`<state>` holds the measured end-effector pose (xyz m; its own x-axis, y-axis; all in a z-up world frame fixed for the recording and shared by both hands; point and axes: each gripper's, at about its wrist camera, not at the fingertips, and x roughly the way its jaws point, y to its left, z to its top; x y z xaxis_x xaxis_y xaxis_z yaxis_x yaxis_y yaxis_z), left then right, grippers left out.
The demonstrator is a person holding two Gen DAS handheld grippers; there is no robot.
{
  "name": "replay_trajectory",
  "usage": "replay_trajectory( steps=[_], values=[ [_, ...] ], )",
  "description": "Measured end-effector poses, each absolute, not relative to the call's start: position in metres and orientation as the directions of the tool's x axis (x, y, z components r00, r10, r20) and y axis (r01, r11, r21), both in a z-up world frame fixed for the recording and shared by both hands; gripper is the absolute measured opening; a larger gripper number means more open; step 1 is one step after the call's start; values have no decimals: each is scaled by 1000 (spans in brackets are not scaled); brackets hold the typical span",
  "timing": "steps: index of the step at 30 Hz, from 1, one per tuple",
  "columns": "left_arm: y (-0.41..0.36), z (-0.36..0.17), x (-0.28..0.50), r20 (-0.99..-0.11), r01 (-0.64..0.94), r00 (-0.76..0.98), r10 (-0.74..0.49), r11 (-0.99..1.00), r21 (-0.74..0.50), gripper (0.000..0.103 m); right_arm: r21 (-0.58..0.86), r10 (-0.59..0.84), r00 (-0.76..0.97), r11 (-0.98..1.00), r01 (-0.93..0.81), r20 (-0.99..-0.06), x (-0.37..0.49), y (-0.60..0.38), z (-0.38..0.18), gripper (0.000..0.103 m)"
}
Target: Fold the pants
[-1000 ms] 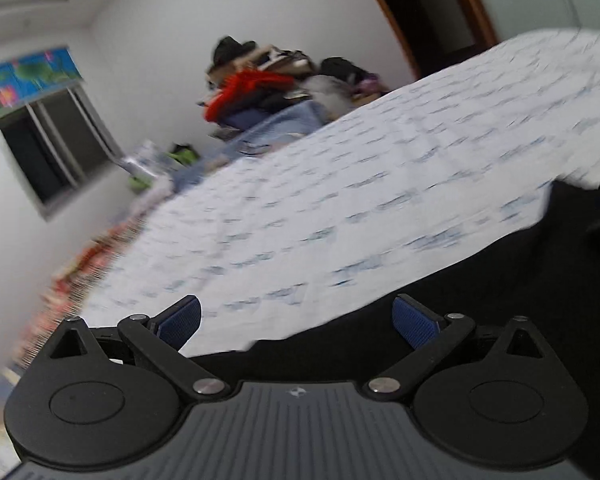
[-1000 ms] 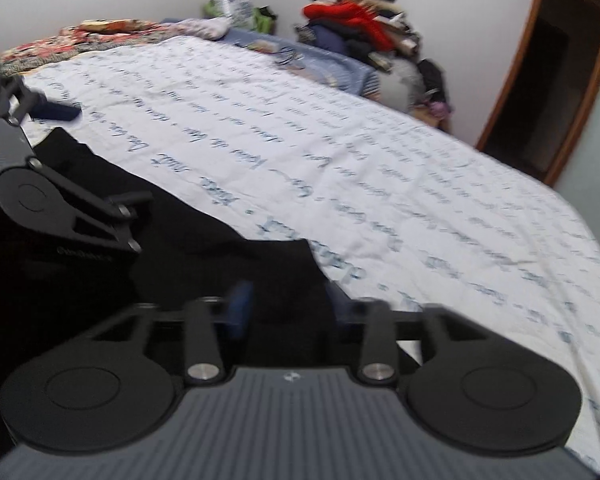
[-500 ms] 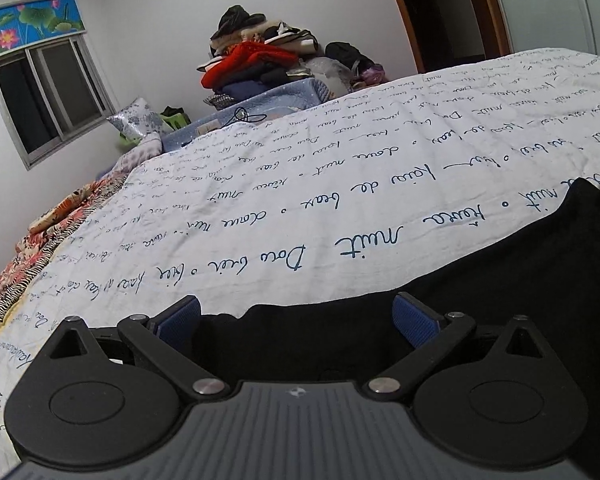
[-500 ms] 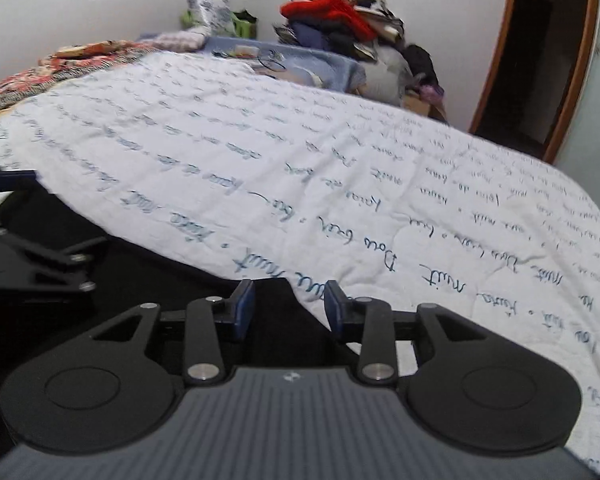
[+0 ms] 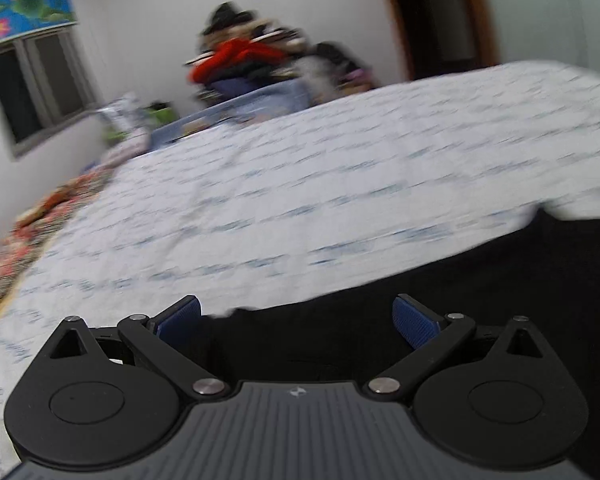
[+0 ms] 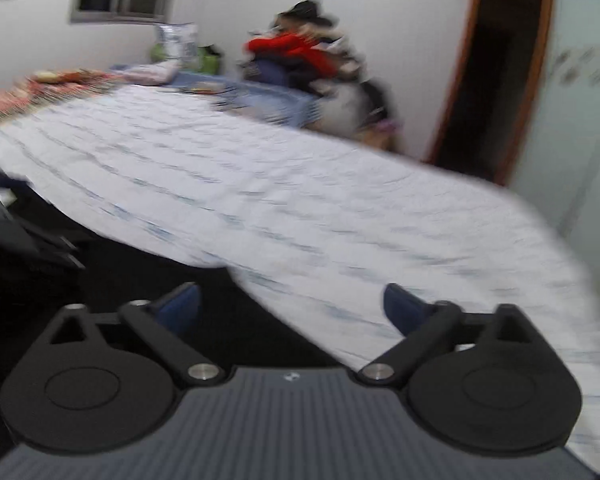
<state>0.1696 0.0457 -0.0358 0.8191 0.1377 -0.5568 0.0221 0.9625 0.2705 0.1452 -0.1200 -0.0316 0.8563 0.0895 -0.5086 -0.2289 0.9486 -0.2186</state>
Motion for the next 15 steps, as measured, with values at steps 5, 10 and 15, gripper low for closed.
replay_trajectory(
  steps=[5, 10, 15],
  values=[
    [-7, -22, 135, -598, 246, 794, -114, 958, 145, 103, -288, -114, 833, 956, -56, -541, 100, -182, -45, 100],
    [-57, -30, 101, -613, 414, 748, -253, 901, 133, 103, -228, -103, 829, 973, -31, -550, 50, -215, -47, 103],
    [-86, -52, 93, -646, 434, 731, -220, 880, 191, 103, -346, -221, 851, 937, 50, -476, 2, -239, -46, 103]
  ],
)
